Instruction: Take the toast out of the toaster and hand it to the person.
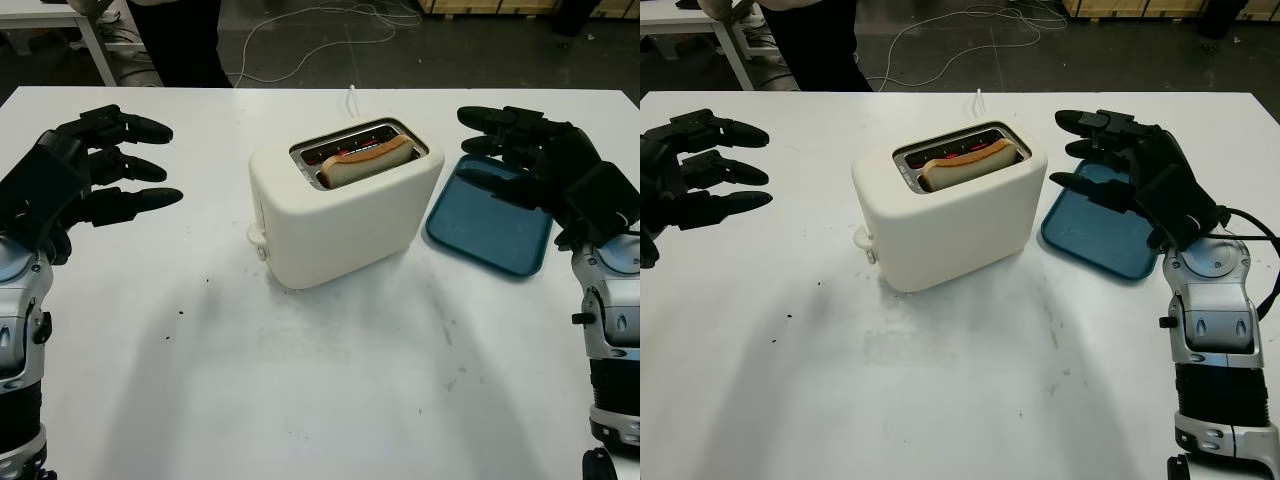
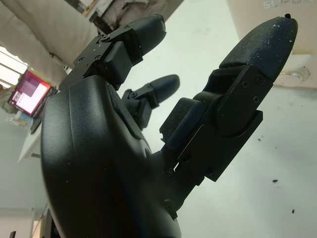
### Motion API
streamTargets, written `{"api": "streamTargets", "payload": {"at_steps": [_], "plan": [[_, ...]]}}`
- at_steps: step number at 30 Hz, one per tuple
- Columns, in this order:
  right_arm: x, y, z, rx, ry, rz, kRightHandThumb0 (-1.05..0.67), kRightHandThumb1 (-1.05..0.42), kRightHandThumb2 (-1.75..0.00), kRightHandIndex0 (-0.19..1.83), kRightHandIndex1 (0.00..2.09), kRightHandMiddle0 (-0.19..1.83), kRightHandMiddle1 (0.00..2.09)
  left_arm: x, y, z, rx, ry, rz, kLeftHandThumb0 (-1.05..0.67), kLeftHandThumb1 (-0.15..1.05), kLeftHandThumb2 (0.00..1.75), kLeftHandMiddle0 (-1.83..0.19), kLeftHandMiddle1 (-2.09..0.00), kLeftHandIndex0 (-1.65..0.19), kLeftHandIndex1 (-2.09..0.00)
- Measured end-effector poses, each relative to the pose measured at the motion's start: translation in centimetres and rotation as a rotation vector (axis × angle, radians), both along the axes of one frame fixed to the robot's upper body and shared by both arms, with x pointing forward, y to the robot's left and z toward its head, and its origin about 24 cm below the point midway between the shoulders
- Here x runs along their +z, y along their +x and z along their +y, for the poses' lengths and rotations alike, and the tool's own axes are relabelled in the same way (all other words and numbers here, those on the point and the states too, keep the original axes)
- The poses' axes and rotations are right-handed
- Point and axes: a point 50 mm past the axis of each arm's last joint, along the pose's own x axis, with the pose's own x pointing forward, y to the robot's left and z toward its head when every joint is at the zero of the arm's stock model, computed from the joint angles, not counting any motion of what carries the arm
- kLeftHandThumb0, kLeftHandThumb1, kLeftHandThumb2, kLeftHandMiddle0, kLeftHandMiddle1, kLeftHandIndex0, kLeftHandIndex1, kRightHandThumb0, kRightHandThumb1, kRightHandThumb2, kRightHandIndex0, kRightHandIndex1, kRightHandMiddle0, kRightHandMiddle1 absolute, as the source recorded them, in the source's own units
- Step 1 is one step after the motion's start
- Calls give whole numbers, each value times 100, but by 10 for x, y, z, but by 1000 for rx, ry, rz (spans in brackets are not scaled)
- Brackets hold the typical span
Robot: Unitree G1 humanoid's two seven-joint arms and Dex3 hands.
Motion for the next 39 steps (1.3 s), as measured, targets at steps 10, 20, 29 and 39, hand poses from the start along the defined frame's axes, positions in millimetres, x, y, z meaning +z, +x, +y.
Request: {"api": "streamTargets", "payload": {"at_steps": [10,20,29,39], "plan": [[2,-1,1,4,-2,-7,-52,-77,0,26,81,65,0,-2,-1,1,2,0,8,-97,60,0,-50,-101,-48,-85],[1,-1,1,3,-1,-5,-52,-77,0,25,81,65,0,-2,-1,1,2,0,8,-97,60,0,-50,-100,-48,-85],[1,-1,1,3,-1,-5,-52,-77,0,25,82,65,0,-2,-1,1,2,0,8,-97,60,0,-50,-100,-48,-85],[1,-1,1,3,-2,-5,-52,-77,0,26,82,65,0,-2,-1,1,2,0,8,-97,60,0,-50,-101,-48,-85]]}}
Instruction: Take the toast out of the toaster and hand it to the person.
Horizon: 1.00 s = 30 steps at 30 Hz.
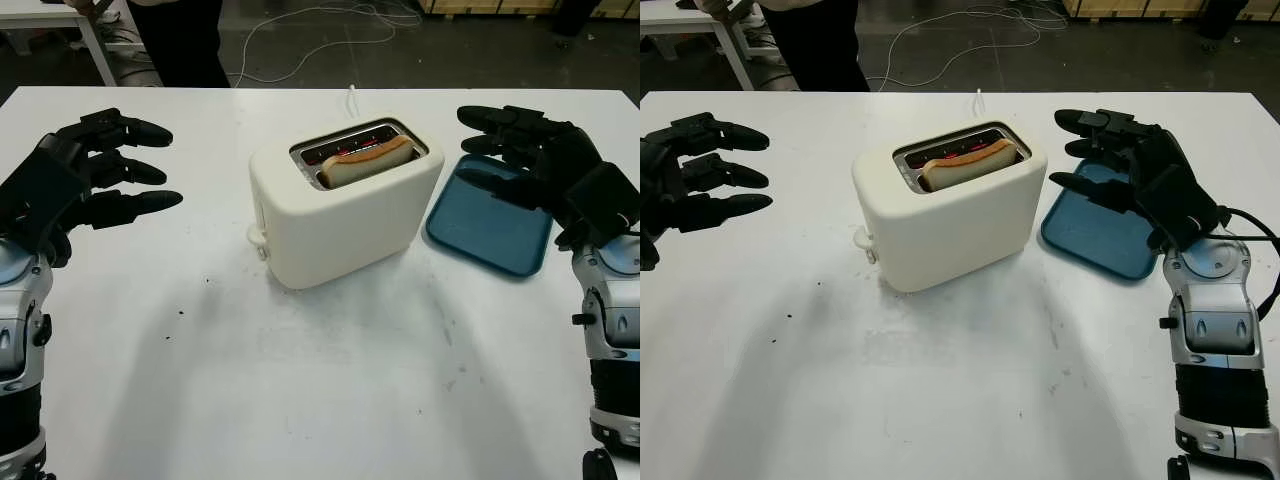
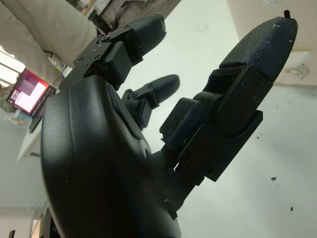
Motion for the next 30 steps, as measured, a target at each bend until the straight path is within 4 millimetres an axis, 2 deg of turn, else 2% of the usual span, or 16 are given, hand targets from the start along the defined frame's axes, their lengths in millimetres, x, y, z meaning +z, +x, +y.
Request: {"api": "streamTargets", "payload": {"at_steps": [30], "plan": [[-1,0,0,-2,3,7,-53,-77,0,26,82,65,0,0,0,0,0,1,0,-97,61,0,-50,-100,-48,-85]]}}
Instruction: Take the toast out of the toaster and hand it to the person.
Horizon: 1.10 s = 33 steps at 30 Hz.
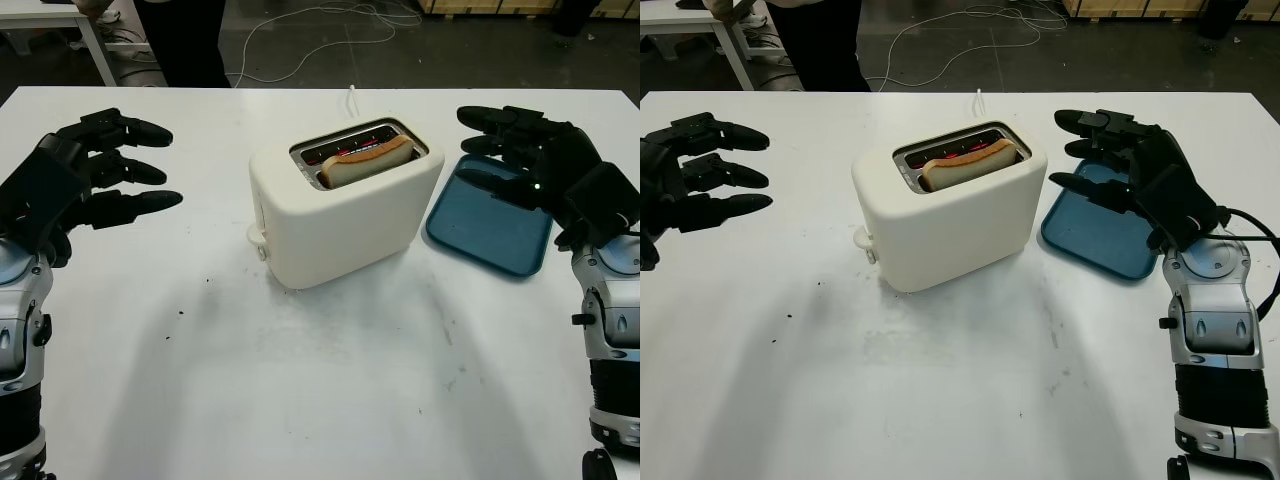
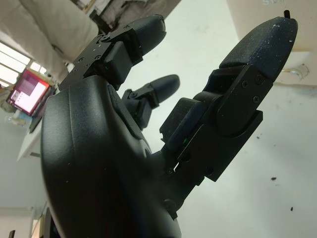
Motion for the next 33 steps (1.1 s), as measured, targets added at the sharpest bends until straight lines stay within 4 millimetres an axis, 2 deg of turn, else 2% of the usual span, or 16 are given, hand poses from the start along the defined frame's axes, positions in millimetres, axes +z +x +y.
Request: {"api": "streamTargets", "payload": {"at_steps": [33], "plan": [[0,0,0,0,0,0,-52,-76,0,25,83,66,0,-1,0,0,0,0,2,-97,61,0,-51,-99,-48,-84]]}}
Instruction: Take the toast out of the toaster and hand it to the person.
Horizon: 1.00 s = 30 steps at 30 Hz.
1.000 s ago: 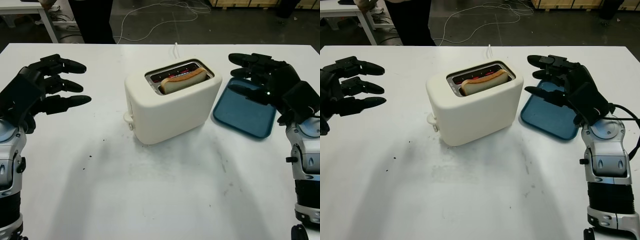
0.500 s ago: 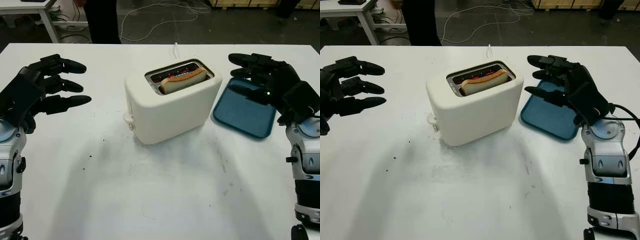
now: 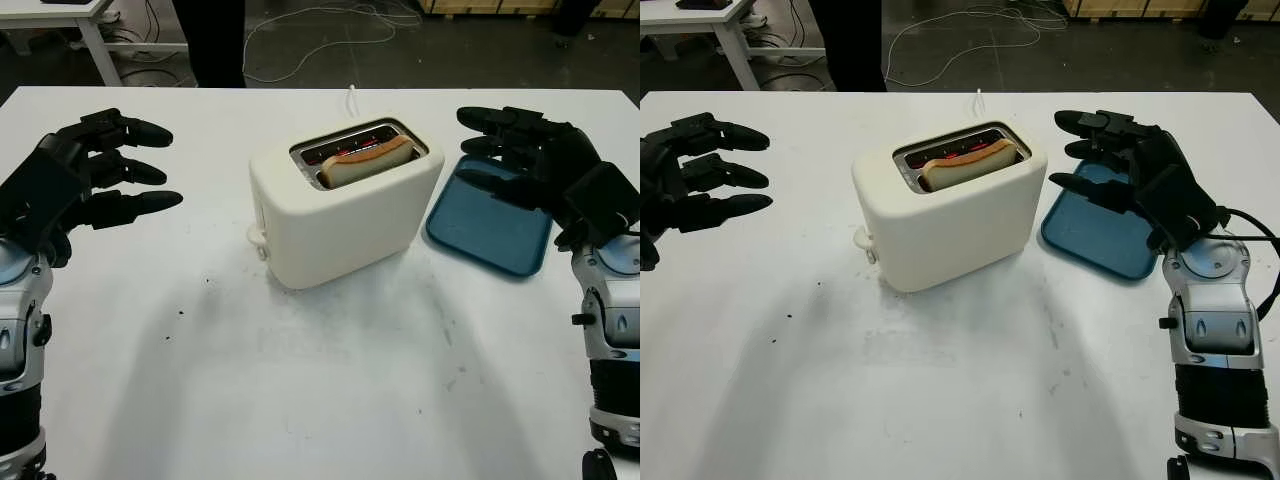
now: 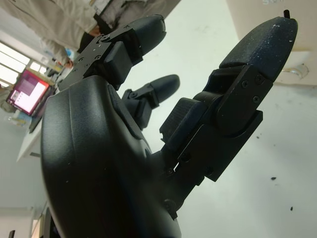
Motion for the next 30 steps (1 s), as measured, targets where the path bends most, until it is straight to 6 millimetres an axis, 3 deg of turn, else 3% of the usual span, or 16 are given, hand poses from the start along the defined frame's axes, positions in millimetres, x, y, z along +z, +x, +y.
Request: {"api": "streamTargets", "payload": {"at_steps": [30], "plan": [[0,0,0,1,0,1,-52,-76,0,24,84,65,0,-1,-1,0,-1,2,2,-98,61,0,-51,-99,-50,-83]]}}
